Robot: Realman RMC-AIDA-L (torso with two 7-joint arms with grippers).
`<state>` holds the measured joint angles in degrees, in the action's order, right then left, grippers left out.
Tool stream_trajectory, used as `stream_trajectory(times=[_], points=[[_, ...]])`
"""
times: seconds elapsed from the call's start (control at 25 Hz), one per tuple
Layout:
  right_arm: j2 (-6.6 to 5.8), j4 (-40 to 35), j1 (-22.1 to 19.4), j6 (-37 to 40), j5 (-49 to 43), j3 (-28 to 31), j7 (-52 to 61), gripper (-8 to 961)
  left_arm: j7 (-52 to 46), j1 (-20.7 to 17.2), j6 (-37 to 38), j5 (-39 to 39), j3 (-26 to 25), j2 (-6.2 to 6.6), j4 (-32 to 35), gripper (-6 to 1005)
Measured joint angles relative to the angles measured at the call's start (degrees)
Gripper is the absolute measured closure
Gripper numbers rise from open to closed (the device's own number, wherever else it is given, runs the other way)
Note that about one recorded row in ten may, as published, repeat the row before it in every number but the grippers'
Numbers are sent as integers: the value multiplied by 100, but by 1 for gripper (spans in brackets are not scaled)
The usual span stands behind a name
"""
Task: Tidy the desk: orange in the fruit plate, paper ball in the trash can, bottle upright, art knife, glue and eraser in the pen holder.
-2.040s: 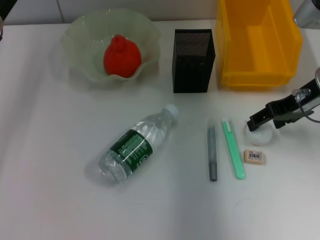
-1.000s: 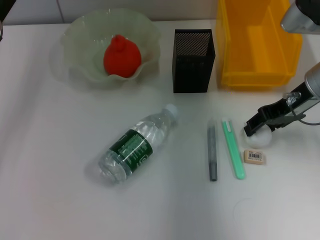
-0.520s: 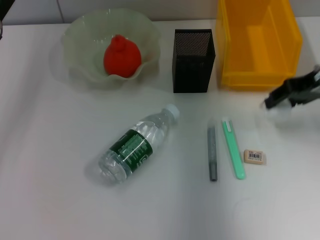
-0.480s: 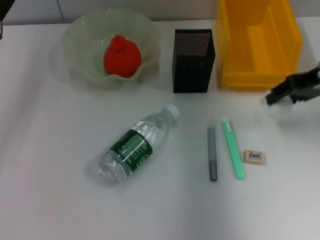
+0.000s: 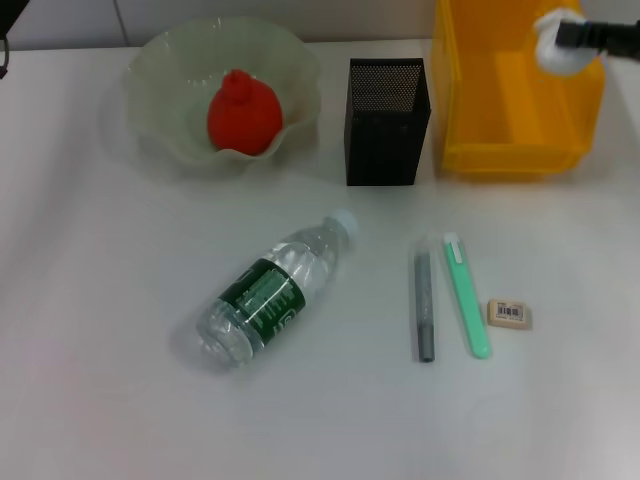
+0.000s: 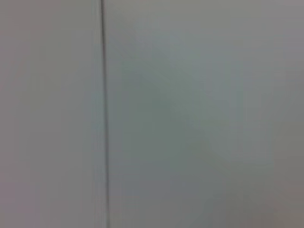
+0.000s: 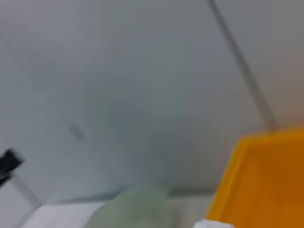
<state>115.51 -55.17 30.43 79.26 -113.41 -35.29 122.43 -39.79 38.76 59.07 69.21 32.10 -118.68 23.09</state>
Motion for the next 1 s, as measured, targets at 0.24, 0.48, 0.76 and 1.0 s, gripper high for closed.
stream_trajectory(times=[0.24,0.48,0.76,1.0], points=[[143,982,12,-1106,603,7,-2121,439,-672,-138,40,-5,460,3,405,215],[147,1433,223,-1761,677,-18,-2851,434,-1498,-333,96,18,1272,12,1023,215],[183,1714,374,-2324,690,-2,-3202,428,-2360,-599,27,157,2102,55,1727,215],[207,1790,567,-2389,756,-23,-3568,423,-3491,-650,67,1287,2291,52,2405,214]])
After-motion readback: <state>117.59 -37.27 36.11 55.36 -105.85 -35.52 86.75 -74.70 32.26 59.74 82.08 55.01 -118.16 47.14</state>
